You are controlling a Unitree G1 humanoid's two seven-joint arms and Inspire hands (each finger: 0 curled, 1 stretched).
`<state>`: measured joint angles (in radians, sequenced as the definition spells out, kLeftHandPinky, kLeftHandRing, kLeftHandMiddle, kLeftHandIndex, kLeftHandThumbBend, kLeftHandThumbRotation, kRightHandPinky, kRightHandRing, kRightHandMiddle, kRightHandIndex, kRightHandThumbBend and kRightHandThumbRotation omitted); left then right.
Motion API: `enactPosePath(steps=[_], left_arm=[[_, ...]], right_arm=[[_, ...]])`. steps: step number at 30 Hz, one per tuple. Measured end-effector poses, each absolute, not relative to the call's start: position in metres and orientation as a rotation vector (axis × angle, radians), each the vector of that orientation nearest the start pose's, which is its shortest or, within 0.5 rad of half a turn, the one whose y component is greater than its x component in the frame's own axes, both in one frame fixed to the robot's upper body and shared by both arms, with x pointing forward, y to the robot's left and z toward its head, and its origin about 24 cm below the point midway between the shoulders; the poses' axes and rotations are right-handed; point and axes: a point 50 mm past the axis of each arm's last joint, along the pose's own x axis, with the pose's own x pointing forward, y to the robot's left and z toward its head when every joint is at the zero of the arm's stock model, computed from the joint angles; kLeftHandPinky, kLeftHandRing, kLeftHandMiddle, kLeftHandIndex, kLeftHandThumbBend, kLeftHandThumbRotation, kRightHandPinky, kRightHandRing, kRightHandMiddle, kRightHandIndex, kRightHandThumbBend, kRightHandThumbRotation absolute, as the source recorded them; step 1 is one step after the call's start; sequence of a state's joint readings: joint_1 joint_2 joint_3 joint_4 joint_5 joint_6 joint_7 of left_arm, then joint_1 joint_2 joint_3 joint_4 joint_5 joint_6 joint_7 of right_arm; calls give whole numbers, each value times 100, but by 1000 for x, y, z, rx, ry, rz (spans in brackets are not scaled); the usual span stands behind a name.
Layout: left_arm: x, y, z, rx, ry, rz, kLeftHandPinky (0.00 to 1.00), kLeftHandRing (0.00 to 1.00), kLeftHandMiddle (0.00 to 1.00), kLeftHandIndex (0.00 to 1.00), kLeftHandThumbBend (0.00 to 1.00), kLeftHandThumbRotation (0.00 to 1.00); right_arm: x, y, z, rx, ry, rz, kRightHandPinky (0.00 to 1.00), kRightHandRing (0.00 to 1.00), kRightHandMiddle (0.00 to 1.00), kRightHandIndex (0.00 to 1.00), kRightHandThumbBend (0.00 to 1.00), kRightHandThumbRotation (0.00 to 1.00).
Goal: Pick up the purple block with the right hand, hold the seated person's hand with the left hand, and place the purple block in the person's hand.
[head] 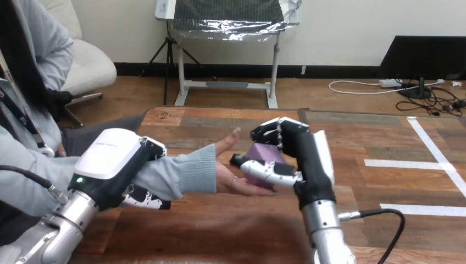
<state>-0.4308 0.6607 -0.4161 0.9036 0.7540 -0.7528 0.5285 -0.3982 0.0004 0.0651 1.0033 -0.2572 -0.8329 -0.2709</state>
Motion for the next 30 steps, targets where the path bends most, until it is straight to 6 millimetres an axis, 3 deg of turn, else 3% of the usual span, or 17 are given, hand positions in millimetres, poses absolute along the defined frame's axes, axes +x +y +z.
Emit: enactPosePath(steps=[30], left_arm=[[288, 232, 29, 1244, -382, -348, 23, 24, 29, 29, 88, 0]], right_arm=[[270, -89, 7, -184, -294, 154, 27, 31, 39, 45, 86, 0]])
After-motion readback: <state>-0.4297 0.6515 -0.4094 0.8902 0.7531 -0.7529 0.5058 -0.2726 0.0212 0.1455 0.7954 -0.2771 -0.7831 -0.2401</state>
